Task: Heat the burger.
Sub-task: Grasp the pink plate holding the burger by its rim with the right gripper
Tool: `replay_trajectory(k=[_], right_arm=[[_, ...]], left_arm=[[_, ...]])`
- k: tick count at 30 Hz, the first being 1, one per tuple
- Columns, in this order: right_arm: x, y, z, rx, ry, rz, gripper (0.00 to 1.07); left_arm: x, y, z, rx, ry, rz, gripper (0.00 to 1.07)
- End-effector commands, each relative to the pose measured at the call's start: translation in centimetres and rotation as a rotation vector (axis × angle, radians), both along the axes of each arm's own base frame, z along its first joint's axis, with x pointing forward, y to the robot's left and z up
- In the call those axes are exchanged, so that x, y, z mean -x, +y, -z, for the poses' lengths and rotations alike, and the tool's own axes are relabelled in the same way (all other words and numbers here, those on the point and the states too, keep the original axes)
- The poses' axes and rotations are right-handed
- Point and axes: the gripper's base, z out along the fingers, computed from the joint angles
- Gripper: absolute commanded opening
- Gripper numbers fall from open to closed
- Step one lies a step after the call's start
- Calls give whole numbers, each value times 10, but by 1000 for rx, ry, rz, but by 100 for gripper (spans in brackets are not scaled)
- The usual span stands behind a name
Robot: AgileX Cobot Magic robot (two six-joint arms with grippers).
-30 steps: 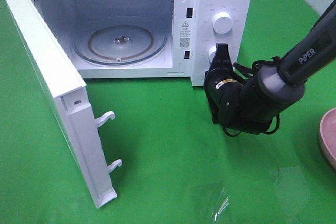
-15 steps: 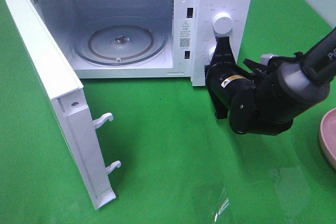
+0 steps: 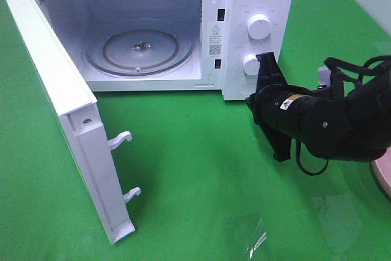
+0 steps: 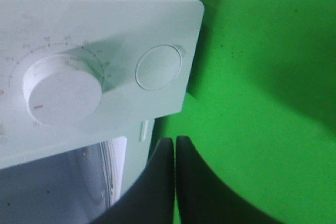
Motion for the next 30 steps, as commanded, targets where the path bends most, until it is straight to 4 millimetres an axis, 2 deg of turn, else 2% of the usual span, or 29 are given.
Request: replay_trajectory(k=[1,5,7,10,12,21,25,30], right_arm=[[5,1,-8,82,23,-84,1],[12,2,-18,204,47,-196,2],[19,2,-28,332,58,-321,3],[21,3,-29,360,65,-353,3],[28,3,-36,449,86,-468,4],[39,3,-46,552,96,-618,5],[50,2,-51,647,113,-770,6],[55,1,-57,721,127,-876,7]], left_arm=[[1,-1,0,8,0,3,87],[1,-1,0,8,0,3,87],[1,-1,0,8,0,3,87],[1,-1,0,8,0,3,87],[1,-1,0,8,0,3,87],[1,-1,0,8,0,3,87],[1,-1,0,8,0,3,87],[1,-1,0,8,0,3,87]])
